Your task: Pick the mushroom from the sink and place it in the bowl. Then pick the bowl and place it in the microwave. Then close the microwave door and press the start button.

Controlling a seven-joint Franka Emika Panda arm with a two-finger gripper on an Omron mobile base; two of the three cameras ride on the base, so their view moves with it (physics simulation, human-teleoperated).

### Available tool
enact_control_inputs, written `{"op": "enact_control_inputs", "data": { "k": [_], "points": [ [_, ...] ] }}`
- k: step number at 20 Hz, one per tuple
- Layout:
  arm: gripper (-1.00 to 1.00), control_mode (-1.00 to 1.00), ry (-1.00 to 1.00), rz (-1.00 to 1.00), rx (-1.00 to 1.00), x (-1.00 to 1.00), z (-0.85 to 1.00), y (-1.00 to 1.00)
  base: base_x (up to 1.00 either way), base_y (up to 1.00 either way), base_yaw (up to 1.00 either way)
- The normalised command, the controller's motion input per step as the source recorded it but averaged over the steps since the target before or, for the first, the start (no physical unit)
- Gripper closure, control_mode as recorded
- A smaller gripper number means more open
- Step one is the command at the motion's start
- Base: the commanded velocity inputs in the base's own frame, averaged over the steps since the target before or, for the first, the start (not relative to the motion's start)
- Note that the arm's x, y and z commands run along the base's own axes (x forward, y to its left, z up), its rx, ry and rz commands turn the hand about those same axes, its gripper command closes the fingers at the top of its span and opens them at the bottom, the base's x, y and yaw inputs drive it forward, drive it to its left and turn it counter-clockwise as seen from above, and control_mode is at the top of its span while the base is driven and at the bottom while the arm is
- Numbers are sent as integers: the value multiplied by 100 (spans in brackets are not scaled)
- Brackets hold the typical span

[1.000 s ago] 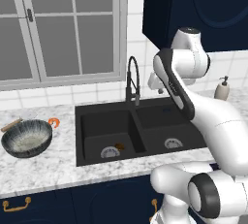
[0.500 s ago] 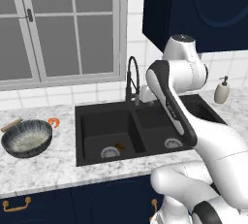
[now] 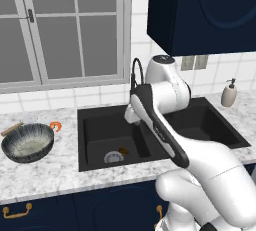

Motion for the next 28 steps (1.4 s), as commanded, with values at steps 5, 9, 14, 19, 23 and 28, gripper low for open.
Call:
{"op": "enact_control_inputs", "data": {
  "k": [5,9,14,19,23,28],
  "points": [
    [-100,-100,7,3,-3,36,-51,25,0,0,0],
    [-100,-100,14,5,-11,50,-57,40,0,0,0],
    [-100,-100,4,8,-7,44,-58,8,0,0,0],
    [-100,-100,0,7,0,45,-48,0,0,0,0],
    [-100,-100,-2,4,0,43,-42,0,0,0,0],
    [-100,-100,0,0,0,47,-27,-1,0,0,0]
  ]
}}
